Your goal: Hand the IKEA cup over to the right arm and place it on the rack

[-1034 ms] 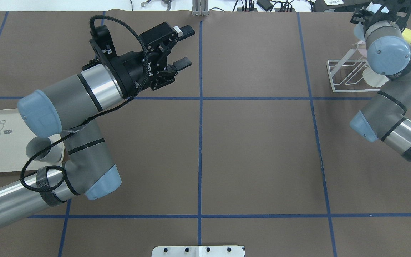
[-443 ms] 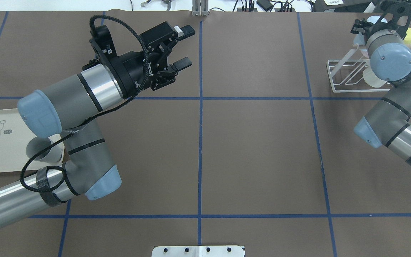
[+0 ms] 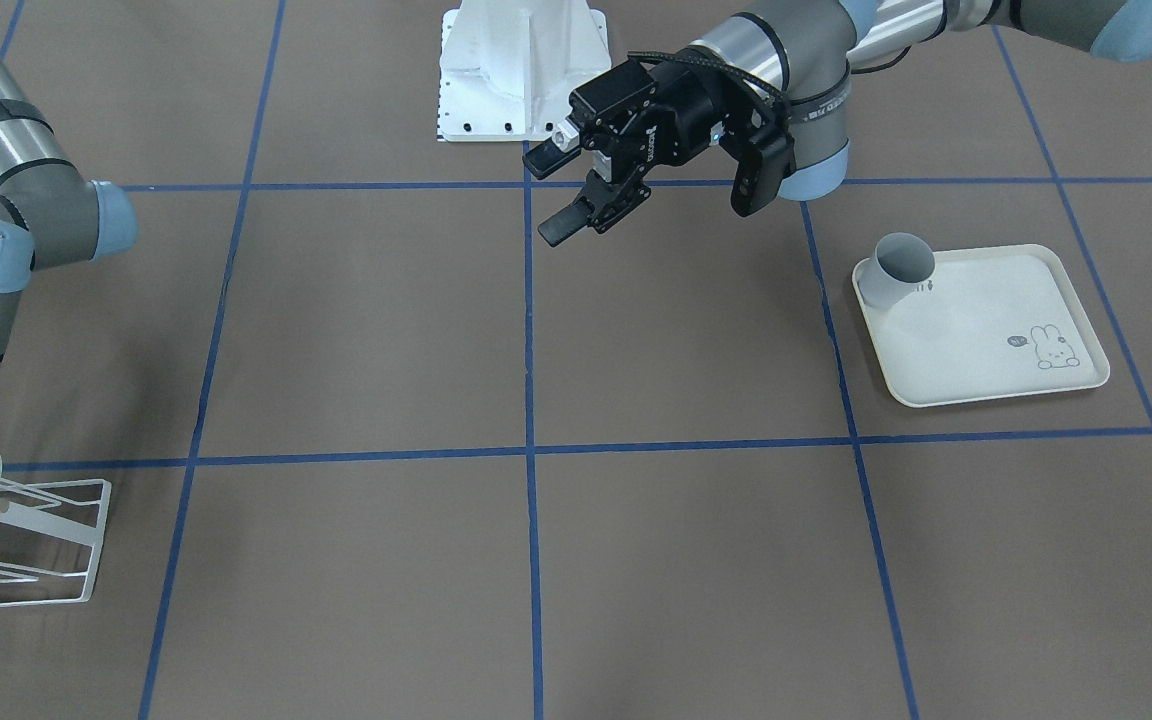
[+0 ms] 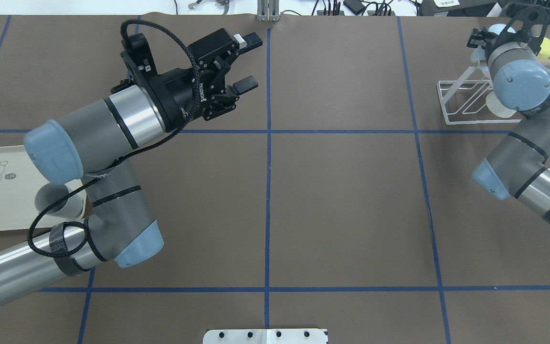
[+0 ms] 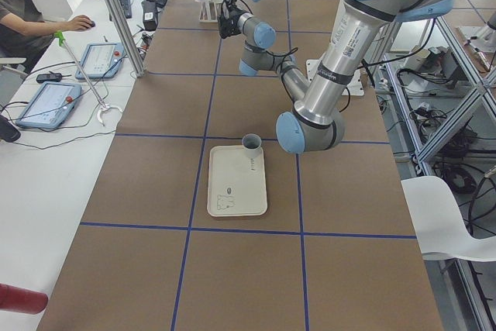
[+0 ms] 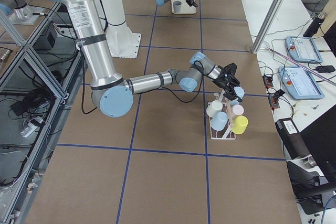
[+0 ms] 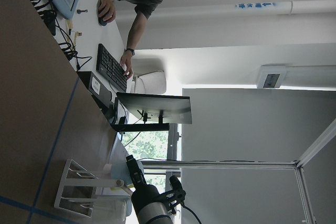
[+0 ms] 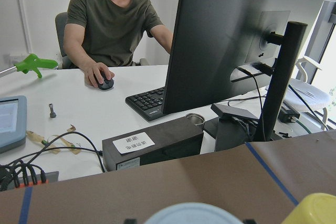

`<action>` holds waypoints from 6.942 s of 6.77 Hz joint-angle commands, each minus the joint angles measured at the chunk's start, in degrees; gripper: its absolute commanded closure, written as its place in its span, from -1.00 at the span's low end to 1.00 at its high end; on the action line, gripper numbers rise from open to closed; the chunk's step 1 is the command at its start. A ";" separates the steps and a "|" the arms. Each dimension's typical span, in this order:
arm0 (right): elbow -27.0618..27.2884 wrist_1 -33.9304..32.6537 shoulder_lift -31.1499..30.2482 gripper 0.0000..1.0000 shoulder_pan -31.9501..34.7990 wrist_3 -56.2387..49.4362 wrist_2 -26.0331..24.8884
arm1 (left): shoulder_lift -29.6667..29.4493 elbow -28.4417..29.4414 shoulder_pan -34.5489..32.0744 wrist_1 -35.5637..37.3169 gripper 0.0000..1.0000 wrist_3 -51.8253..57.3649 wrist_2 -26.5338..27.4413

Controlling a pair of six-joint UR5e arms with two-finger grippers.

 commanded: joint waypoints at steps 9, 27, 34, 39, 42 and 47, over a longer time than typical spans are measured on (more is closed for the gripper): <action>35.83 -28.61 -0.83 -1.00 5.72 -1.92 21.40 | 7.19 -22.54 -2.78 36.48 -1.00 21.22 -8.08; 34.04 -10.28 3.12 -1.00 -9.58 21.30 25.58 | 39.74 -12.32 -15.35 45.18 -0.80 81.12 -36.74; 34.13 -10.28 3.21 -1.00 -9.58 21.30 25.67 | 40.36 -11.26 -15.27 45.35 -0.35 81.39 -36.74; 34.13 -10.28 3.30 -1.00 -9.58 21.30 25.67 | 40.36 -11.61 -14.91 45.27 0.69 81.39 -36.74; 34.22 -10.28 3.91 -1.00 -9.58 22.25 25.67 | 41.84 -13.45 -15.88 45.44 1.00 81.39 -36.74; 33.96 -7.04 4.44 -1.00 -9.75 25.51 25.67 | 28.19 -11.44 -30.21 49.49 1.00 68.10 -35.77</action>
